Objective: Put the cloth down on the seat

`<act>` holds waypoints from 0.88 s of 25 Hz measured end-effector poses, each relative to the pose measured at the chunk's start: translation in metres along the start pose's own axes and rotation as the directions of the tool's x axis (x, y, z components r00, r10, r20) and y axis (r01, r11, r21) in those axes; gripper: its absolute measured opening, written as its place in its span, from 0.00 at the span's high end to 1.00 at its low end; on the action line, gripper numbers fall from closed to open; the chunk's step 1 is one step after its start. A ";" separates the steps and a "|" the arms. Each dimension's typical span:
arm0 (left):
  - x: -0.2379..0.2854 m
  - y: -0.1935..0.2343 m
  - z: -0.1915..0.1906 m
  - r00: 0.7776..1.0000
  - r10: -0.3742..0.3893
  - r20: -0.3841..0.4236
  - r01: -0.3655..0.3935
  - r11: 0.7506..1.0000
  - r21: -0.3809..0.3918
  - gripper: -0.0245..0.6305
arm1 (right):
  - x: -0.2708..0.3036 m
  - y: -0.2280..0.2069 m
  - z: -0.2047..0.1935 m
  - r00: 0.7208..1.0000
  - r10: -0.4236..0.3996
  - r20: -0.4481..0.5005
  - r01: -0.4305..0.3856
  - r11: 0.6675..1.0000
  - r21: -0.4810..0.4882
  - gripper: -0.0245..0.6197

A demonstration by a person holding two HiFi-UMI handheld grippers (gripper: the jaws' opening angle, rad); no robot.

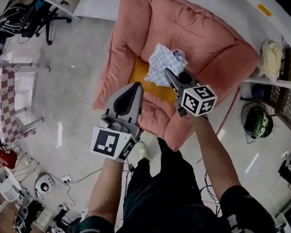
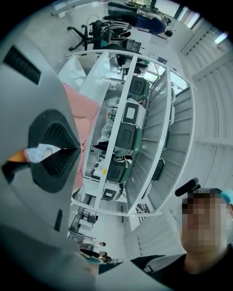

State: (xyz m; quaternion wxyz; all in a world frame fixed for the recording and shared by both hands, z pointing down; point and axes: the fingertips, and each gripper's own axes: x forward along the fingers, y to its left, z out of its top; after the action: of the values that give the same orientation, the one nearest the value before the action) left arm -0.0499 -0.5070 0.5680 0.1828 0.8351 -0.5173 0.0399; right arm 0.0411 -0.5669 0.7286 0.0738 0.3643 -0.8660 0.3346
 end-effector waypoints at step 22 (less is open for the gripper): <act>0.006 -0.048 -0.050 0.991 -0.112 -0.069 0.109 0.993 -0.041 0.95 | -0.086 -0.128 -0.173 0.853 -0.418 -0.312 0.516 0.767 0.381 0.56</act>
State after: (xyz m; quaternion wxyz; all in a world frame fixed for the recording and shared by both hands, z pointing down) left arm 0.0012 -0.4762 0.6034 0.2186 0.8570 -0.4641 0.0499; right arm 0.1705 -0.4726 0.8961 0.1590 0.5387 -0.6325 0.5333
